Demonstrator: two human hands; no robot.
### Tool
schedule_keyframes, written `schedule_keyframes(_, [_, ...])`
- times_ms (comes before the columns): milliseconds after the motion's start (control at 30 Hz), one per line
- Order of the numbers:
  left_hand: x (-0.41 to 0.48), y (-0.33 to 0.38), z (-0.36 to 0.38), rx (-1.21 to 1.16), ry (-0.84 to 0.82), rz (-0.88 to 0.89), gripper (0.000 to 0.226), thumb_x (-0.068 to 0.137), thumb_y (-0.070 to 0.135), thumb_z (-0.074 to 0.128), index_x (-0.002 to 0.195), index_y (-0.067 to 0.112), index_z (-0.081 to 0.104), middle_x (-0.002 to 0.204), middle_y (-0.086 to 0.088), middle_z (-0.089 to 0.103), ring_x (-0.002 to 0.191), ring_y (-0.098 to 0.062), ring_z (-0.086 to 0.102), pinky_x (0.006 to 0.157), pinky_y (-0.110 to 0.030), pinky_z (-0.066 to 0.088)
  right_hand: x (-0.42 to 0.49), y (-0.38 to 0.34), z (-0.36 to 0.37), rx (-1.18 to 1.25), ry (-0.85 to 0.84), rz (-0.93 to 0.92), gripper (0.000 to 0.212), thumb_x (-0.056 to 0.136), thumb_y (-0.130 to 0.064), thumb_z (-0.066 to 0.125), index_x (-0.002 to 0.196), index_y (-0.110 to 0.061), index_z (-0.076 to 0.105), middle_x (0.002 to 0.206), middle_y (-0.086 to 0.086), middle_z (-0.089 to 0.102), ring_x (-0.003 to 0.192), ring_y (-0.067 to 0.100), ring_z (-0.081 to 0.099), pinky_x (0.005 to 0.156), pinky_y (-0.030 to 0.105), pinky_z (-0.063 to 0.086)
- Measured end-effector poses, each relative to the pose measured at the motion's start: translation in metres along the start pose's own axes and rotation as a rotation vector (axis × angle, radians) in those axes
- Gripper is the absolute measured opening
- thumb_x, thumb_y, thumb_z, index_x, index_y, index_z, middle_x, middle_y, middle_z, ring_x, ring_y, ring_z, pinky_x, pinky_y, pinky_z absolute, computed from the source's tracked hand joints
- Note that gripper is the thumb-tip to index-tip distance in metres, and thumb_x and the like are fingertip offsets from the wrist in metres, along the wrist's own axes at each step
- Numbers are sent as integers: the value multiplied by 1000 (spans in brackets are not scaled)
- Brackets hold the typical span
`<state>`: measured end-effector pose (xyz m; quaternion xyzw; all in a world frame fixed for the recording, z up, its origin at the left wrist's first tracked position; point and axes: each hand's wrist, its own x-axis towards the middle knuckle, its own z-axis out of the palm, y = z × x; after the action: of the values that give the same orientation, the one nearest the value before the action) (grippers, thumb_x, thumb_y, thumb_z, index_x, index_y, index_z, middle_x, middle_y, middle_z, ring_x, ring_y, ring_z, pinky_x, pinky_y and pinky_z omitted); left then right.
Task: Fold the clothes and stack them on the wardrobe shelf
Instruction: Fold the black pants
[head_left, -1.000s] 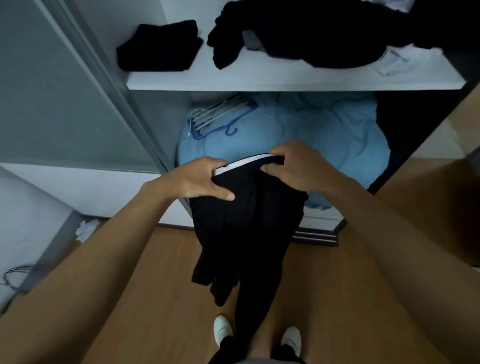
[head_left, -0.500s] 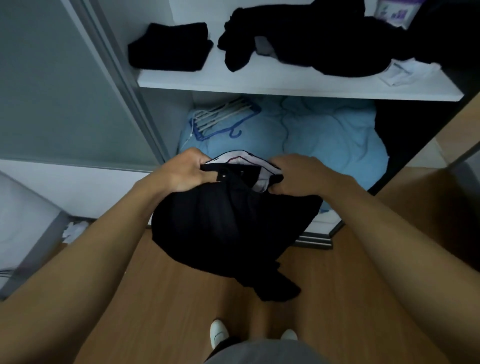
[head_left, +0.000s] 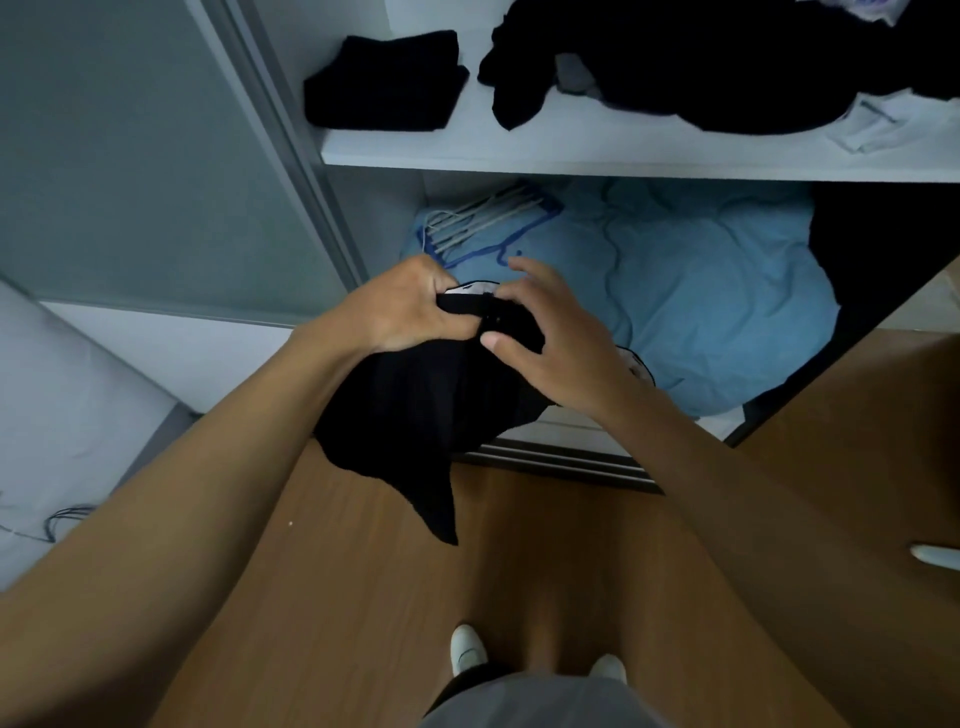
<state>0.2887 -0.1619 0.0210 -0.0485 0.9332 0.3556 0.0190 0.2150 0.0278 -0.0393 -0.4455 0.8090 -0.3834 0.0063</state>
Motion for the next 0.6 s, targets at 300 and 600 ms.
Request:
schedule_keyframes(300, [-25,-17,-17,47,-45,-8,50,102,36,52,59,15,36,57,5,26,52,-10,27,50,-27,19,12,11,5,-138,-170,25,37,97,-38,57,70,-13,50,68,-7,47,71,19,51,65,36,38])
schedule_keyframes(600, [-39,-41,-21,73,105,6,49,104,26,48,60,12,34,56,2,25,46,-6,24,45,-21,19,-2,18,5,-177,-339,181,39,97,-45,56,64,-27,45,61,-8,44,60,9,43,62,31,31])
